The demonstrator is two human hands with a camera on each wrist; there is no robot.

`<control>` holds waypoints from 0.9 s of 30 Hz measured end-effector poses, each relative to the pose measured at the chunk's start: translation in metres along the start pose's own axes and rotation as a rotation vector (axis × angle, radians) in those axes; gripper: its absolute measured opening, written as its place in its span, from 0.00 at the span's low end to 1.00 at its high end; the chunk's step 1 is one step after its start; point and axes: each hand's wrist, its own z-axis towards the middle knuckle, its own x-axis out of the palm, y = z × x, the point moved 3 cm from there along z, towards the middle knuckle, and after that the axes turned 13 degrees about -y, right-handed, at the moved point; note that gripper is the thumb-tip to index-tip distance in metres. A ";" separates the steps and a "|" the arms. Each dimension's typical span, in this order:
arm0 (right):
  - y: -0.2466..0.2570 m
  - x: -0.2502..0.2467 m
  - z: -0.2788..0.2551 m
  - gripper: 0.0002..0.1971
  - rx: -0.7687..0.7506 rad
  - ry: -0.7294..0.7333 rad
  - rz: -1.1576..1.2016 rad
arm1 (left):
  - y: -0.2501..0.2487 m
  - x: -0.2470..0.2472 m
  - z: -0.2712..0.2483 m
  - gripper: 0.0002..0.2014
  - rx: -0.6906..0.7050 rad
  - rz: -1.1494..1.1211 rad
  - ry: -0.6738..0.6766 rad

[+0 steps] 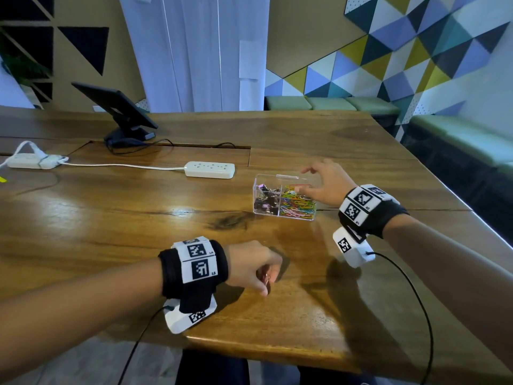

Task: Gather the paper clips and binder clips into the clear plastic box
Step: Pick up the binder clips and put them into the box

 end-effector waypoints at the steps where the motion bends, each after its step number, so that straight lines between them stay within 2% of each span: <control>1: -0.004 0.002 -0.003 0.29 0.030 0.050 0.015 | 0.003 -0.006 0.003 0.10 -0.021 0.012 -0.051; 4: -0.010 0.011 -0.009 0.36 0.089 0.171 0.061 | 0.019 -0.034 0.021 0.06 -0.109 0.025 -0.280; 8: -0.014 0.015 -0.007 0.31 0.126 0.156 0.064 | 0.042 -0.073 0.048 0.02 -0.207 -0.080 -0.580; 12: -0.015 0.015 -0.005 0.29 0.128 0.157 0.076 | 0.056 -0.094 0.071 0.02 -0.274 -0.126 -0.795; 14: -0.017 0.016 -0.004 0.29 0.131 0.160 0.081 | 0.063 -0.092 0.082 0.02 -0.302 -0.098 -0.822; 18: -0.017 0.014 -0.004 0.28 0.137 0.167 0.090 | 0.073 -0.078 0.097 0.05 -0.349 -0.013 -0.757; 22: -0.016 0.012 -0.004 0.31 0.153 0.169 0.080 | 0.073 -0.070 0.097 0.10 -0.322 0.049 -0.739; 25: -0.016 0.013 -0.003 0.34 0.185 0.128 0.103 | 0.076 -0.068 0.090 0.13 -0.276 0.103 -0.812; 27: -0.016 0.014 -0.003 0.32 0.191 0.107 0.091 | 0.077 -0.064 0.086 0.14 -0.268 0.215 -0.768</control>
